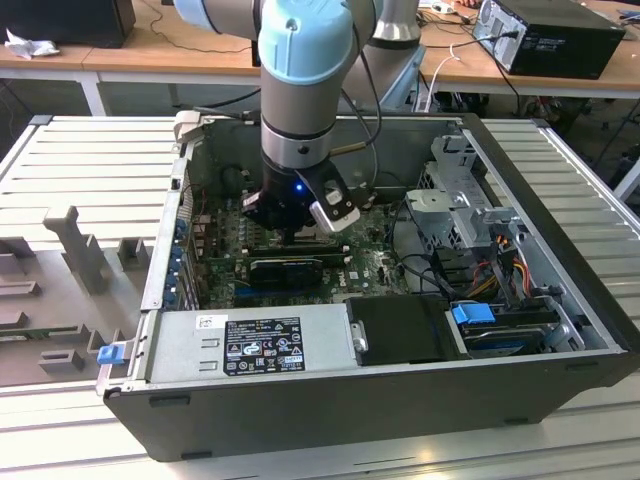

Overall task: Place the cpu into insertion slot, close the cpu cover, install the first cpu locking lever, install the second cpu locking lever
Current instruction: 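Install the second cpu locking lever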

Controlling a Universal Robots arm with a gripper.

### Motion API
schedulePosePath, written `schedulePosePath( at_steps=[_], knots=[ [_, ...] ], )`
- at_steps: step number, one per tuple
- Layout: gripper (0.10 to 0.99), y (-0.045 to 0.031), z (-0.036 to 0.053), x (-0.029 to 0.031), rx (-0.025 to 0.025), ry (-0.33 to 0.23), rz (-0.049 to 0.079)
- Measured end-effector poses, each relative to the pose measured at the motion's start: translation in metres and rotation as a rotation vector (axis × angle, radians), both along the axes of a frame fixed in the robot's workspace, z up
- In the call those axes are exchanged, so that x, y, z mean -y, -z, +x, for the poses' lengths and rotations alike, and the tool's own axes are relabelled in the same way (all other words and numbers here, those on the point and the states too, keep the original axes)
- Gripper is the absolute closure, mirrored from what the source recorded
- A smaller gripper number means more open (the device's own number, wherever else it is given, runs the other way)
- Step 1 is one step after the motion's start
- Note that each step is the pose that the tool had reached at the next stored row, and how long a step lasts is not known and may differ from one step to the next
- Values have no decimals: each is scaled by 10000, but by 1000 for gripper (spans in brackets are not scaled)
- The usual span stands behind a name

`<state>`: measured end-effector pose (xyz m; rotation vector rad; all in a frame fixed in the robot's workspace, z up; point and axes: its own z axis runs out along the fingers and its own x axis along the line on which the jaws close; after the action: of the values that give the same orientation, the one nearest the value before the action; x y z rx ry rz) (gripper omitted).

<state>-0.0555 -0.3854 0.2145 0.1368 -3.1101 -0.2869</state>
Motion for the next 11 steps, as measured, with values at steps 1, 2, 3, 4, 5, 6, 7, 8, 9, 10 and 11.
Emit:
schedulePosePath(
  at_steps=[1, 2, 3, 4, 5, 6, 7, 8, 9, 10, 11],
  knots=[
    [980, 2, -12, 33, 1, -13, 131],
    [980, 3, -19, 50, 0, -32, 189],
    [980, 5, -25, 63, 0, -56, 245],
    [980, 8, -35, 80, -1, -121, 351],
    [980, 14, -47, 95, -1, -219, 528],
    [980, 20, -65, 105, -1, -265, 656],
    [980, 26, -73, 114, 0, -287, 711],
    [980, 36, -75, 118, 0, -301, 748],
    [980, 52, -88, 129, -1, -326, 832],
    [980, 61, -106, 146, 1, -345, 936],
    [980, 69, -116, 156, 1, -358, 1010]
  ],
)
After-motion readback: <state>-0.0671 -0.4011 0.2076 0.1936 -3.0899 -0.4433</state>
